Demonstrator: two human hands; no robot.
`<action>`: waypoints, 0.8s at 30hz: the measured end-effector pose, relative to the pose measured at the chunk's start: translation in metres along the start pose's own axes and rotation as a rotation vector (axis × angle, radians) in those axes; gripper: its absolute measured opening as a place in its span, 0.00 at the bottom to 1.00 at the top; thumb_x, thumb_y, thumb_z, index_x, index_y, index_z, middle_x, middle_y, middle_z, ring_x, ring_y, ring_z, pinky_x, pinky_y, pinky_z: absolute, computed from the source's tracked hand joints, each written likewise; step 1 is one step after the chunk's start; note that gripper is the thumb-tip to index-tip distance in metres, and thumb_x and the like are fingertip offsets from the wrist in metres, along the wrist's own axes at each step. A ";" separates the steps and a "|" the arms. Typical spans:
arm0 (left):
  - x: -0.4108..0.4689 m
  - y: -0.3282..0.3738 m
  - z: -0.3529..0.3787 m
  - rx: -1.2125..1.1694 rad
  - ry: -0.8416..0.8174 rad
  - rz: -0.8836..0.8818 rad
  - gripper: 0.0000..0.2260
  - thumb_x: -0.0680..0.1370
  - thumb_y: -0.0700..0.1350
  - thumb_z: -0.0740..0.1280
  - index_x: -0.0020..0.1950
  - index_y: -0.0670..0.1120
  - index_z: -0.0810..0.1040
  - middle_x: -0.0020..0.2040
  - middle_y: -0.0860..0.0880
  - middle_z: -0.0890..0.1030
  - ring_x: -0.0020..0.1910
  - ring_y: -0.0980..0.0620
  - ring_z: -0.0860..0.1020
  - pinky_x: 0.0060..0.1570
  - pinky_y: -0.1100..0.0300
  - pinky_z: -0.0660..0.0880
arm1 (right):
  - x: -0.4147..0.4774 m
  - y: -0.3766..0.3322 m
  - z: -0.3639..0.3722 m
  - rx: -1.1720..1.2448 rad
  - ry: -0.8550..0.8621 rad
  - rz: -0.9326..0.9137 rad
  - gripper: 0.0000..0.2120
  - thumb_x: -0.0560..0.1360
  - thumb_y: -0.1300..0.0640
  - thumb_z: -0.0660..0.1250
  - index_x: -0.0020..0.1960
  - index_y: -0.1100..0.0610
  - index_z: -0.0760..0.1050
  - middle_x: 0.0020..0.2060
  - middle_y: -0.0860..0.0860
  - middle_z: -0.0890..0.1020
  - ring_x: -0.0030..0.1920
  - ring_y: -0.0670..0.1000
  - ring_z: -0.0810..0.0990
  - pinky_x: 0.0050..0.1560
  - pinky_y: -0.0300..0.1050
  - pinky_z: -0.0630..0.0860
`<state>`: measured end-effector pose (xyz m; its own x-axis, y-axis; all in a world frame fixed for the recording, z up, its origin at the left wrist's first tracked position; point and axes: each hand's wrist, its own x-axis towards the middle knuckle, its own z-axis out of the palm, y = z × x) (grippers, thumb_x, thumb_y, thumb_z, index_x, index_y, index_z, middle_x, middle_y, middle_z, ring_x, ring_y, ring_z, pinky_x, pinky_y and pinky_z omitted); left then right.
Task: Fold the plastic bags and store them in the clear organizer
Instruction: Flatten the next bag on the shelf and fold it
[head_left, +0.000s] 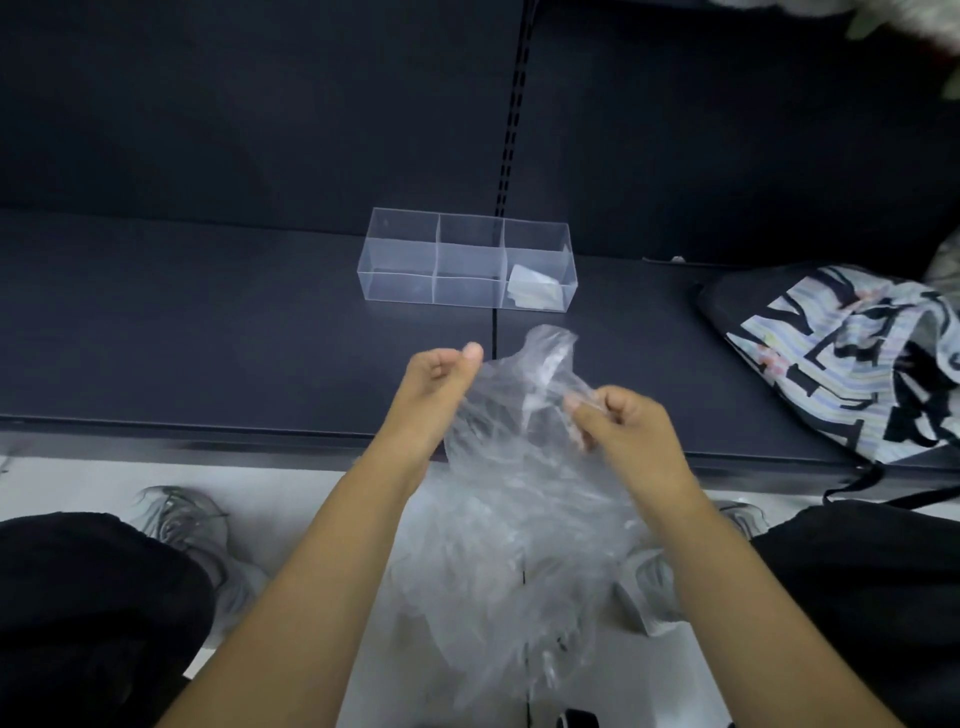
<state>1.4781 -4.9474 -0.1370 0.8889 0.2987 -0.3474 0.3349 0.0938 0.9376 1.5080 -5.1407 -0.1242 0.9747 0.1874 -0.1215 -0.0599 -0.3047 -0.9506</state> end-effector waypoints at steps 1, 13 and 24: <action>-0.003 -0.001 0.002 0.038 -0.075 0.039 0.30 0.63 0.71 0.65 0.60 0.58 0.70 0.63 0.59 0.71 0.63 0.60 0.70 0.50 0.68 0.67 | 0.000 0.001 0.001 0.059 0.035 0.034 0.17 0.76 0.55 0.69 0.31 0.61 0.71 0.24 0.50 0.74 0.25 0.45 0.68 0.30 0.35 0.67; -0.003 -0.020 0.016 0.175 0.039 0.186 0.05 0.76 0.48 0.70 0.40 0.50 0.82 0.37 0.59 0.81 0.38 0.61 0.77 0.40 0.71 0.72 | 0.000 0.010 0.003 0.234 -0.091 0.326 0.21 0.69 0.42 0.73 0.43 0.60 0.78 0.40 0.53 0.82 0.41 0.52 0.80 0.50 0.53 0.76; -0.010 0.013 0.008 0.287 -0.204 0.423 0.06 0.78 0.44 0.67 0.43 0.48 0.80 0.40 0.58 0.83 0.39 0.65 0.76 0.43 0.72 0.70 | 0.038 -0.030 -0.058 -0.281 -0.461 -0.187 0.27 0.66 0.43 0.76 0.63 0.36 0.73 0.72 0.36 0.61 0.69 0.31 0.60 0.63 0.25 0.62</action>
<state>1.4758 -4.9571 -0.1216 0.9975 0.0613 0.0354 -0.0180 -0.2652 0.9640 1.5589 -5.1785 -0.0835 0.7648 0.6309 -0.1305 0.2256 -0.4520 -0.8630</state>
